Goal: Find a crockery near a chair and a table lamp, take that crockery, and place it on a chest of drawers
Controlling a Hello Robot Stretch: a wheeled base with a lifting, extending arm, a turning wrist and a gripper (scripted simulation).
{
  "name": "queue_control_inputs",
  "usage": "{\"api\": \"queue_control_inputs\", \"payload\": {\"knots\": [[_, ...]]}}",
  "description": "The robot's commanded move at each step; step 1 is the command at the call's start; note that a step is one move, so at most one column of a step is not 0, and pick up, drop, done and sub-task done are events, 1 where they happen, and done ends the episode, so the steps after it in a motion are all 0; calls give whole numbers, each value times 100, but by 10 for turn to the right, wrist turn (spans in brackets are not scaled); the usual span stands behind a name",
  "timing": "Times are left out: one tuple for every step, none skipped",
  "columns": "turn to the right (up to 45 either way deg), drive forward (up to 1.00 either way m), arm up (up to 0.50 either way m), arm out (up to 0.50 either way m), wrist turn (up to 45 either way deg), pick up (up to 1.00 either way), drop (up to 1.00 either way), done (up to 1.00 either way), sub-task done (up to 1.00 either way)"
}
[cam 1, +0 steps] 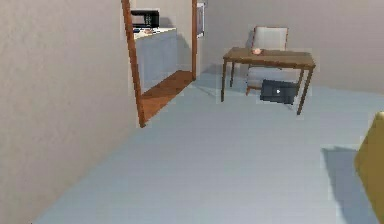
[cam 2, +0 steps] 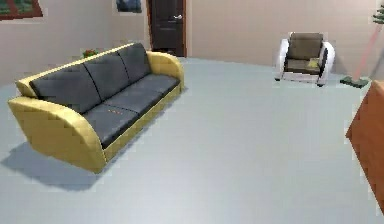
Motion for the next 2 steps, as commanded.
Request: {"api": "queue_control_inputs", "payload": {"knots": [[0, 100, 0, 0, 0, 0, 0, 0, 0], [0, 100, 0, 0, 0, 0, 0, 0, 0]]}}
